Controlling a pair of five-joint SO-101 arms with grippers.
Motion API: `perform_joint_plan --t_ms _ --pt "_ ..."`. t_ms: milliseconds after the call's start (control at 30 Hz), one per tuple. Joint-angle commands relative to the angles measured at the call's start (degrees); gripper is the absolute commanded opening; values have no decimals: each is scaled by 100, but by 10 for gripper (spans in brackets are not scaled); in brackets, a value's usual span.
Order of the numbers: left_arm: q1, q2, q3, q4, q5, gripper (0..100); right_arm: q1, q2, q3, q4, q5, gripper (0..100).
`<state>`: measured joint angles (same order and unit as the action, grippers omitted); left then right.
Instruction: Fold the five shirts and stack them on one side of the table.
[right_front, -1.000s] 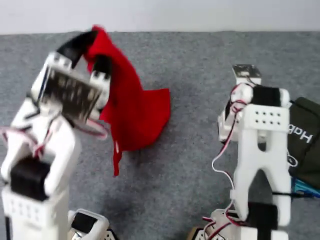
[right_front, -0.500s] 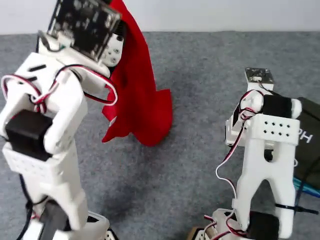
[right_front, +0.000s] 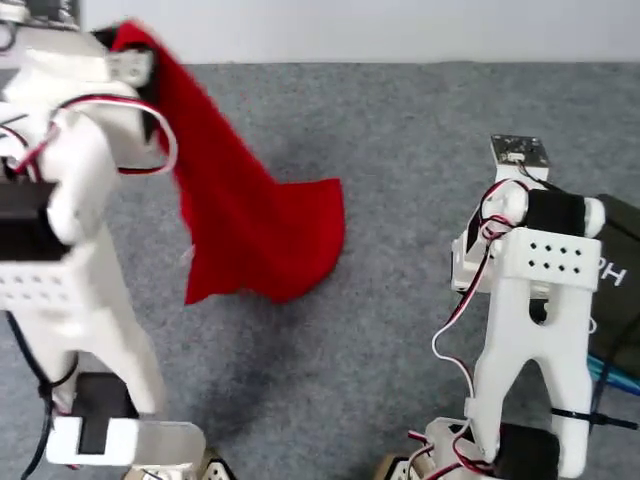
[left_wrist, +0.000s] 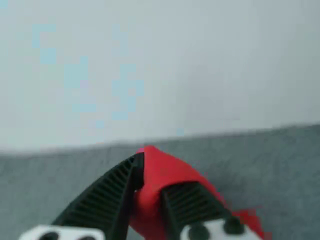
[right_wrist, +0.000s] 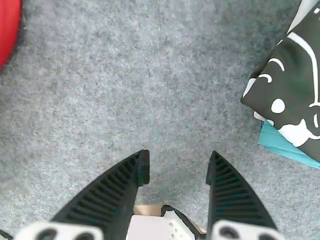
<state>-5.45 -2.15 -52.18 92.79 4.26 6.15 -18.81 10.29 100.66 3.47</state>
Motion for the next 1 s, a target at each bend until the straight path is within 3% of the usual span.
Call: perform_joint_plan --t_ms 0,100,233,467,767,967 --pt "-993 0 611 501 26 14 -4 -189 -70 198 -18 190" --pt "-1732 0 1446 607 0 15 -356 -180 -70 198 -18 190" --pt "-2295 0 2589 545 -404 15 -1411 -171 -79 84 -18 190" --pt "-3411 0 4013 -229 -809 15 -3222 40 -44 -1095 404 189" --pt "-4431 0 5323 -1134 -1292 15 -4690 2062 -316 -2167 598 189" --pt "-5152 0 5789 -1565 -1415 15 -5068 3846 -1618 -2360 598 189"
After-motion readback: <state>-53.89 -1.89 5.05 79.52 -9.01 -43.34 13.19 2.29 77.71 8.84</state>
